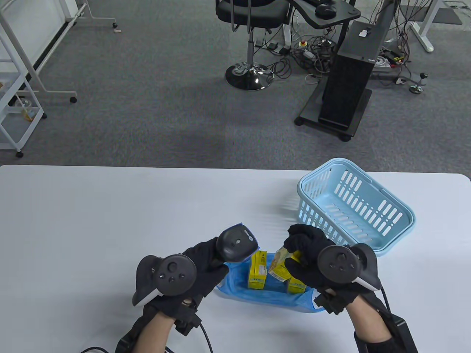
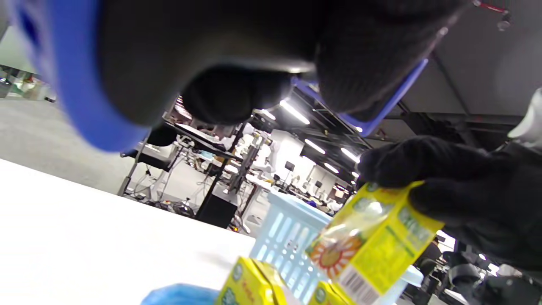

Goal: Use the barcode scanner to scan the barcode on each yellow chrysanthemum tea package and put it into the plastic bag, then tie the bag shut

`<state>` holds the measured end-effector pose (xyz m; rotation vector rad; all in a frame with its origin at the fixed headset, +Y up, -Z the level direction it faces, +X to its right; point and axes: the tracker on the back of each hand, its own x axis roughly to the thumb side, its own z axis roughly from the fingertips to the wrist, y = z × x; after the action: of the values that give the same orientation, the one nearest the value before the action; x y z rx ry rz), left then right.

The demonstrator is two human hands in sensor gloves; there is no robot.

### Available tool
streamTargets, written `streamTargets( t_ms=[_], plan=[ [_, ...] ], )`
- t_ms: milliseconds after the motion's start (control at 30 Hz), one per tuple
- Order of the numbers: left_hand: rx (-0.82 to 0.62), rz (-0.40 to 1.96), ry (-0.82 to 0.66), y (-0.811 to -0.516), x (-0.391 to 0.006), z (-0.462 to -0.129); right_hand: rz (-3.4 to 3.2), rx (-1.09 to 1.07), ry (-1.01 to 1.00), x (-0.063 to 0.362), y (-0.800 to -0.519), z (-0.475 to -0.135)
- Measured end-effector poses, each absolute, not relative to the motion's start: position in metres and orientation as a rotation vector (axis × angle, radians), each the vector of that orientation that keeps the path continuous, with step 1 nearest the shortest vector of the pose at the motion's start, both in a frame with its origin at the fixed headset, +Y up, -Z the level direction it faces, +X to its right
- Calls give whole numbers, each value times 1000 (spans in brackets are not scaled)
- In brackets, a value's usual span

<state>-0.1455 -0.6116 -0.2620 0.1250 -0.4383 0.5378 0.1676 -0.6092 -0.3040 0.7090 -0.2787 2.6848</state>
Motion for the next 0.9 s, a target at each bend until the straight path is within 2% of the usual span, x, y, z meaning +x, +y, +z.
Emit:
streamTargets(
  t_ms=[167,433,733,900],
  plan=[
    [109,553,-400,-612,-160,-265,2768,798,-129,148,-620,-320],
    [62,565,-362,-620,-171,-272,2857,847,-36,145,-622,-322],
    [15,506,-296,-631,-175,-278,3017,951,138,118,-665,-329],
    [-16,480,-263,-641,-177,-283,3070,995,186,110,-680,-328]
  ],
)
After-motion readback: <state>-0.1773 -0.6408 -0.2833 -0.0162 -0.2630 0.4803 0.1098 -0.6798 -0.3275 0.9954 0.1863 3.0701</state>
